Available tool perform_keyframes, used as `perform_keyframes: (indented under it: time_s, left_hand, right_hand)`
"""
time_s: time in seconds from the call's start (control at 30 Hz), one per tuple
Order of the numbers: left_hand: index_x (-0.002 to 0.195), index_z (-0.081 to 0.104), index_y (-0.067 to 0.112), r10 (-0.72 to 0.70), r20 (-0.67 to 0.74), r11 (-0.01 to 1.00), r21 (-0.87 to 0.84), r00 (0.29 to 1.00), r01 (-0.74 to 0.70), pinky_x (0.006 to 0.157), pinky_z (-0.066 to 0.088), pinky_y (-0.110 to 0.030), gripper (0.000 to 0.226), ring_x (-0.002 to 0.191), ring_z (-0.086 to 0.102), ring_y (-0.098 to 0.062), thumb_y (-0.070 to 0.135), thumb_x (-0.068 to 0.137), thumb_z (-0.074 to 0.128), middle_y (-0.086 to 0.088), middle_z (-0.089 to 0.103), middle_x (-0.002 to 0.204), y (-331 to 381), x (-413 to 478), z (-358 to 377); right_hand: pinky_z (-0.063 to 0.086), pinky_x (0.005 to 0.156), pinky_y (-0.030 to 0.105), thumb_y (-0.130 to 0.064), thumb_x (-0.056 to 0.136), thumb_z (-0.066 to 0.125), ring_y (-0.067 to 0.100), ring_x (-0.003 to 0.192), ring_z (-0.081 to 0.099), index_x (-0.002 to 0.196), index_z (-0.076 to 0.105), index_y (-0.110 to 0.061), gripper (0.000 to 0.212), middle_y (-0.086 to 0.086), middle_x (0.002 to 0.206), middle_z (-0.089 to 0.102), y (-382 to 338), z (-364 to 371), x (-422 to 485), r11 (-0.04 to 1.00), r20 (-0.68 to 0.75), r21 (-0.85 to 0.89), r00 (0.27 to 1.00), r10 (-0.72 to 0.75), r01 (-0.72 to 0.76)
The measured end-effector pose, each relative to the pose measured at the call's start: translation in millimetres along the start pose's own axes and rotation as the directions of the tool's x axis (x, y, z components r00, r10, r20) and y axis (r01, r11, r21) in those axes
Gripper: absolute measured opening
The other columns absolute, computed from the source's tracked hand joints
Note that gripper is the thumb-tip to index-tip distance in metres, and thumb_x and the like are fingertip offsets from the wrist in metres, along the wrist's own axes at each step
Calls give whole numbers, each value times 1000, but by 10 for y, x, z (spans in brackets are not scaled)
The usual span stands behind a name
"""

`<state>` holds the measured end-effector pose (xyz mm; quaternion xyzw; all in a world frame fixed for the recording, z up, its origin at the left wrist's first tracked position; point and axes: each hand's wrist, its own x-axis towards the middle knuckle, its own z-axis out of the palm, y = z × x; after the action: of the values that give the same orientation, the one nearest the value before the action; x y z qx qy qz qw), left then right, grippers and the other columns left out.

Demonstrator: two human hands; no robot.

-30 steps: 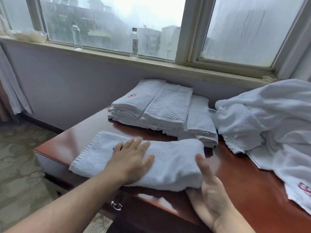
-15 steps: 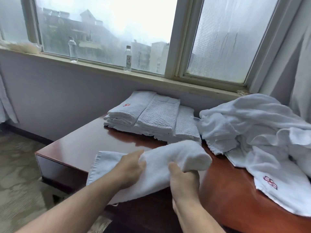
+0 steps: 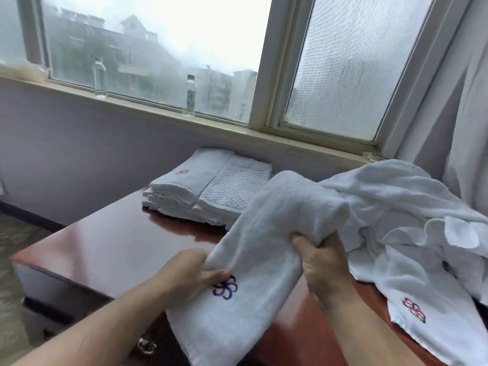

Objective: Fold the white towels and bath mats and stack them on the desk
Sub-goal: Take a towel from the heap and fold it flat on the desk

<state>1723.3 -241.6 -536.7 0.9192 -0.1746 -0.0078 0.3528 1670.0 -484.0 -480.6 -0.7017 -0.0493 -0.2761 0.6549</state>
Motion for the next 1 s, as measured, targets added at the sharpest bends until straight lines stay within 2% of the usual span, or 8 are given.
perform_keyframes:
  time_s: [0.1,0.2,0.43,0.57,0.67,0.73,0.83,1.0]
  left_hand:
    - [95,67,32,76,-73,993,-86,994,-82,72,52,-23,28,79,66,3,59,88,66,22,71,86,149,186,75]
    - [100,63,41,105,-97,983,-141,990,-118,74,53,-24,26,82,65,6,63,88,60,28,70,89,347,434,82]
    - [91,65,30,75,-137,942,-316,988,-115,72,55,-30,23,75,68,-1,52,95,59,15,73,84,816,1376,-10]
    - [92,68,27,11,-164,887,-453,986,-85,76,56,-33,25,79,72,-10,50,97,59,12,75,84,959,1874,38]
    - [96,68,24,-76,-96,938,-346,992,39,76,49,-30,31,87,66,-10,50,99,53,11,73,88,855,2136,204]
    - [96,65,28,-136,-15,978,-162,991,131,74,41,-28,32,90,60,-12,54,99,48,14,67,92,719,2237,275]
    - [101,66,30,-177,95,971,-147,980,190,69,40,-20,39,89,61,-4,62,97,45,16,68,95,598,2330,272]
    - [110,60,28,-174,95,969,-161,980,187,82,50,-32,41,95,63,-11,64,94,48,10,68,105,700,2496,238]
  right_hand:
    - [61,75,35,-14,77,68,21,96,73,106,70,-26,31,2,100,76,108,-160,358,999,-55,39,998,6,-4]
    - [58,66,27,-7,82,68,19,89,75,100,69,-34,33,0,95,76,220,-295,742,992,-120,121,992,40,-26]
    - [61,70,42,-4,89,65,32,93,74,114,64,-22,31,7,100,75,339,-479,2027,959,-124,271,985,118,-81]
    - [60,75,43,-19,95,62,36,103,72,130,63,-7,37,20,115,72,601,-431,2568,855,106,407,946,305,-321]
    - [60,72,40,-14,92,64,35,96,74,118,69,-7,27,21,111,73,1043,-312,2718,881,67,257,916,395,-398]
    - [57,59,26,-15,88,67,21,81,75,106,71,-14,19,13,99,76,1303,-276,2745,917,-74,26,914,398,-397]
    - [43,40,12,-18,87,68,-2,55,66,99,69,-18,13,-5,82,73,1577,-313,2788,901,-179,-80,896,407,-425]
    - [46,53,24,-28,87,65,13,74,68,102,68,-19,18,-2,90,72,1597,-278,3095,905,-192,-132,906,378,-405]
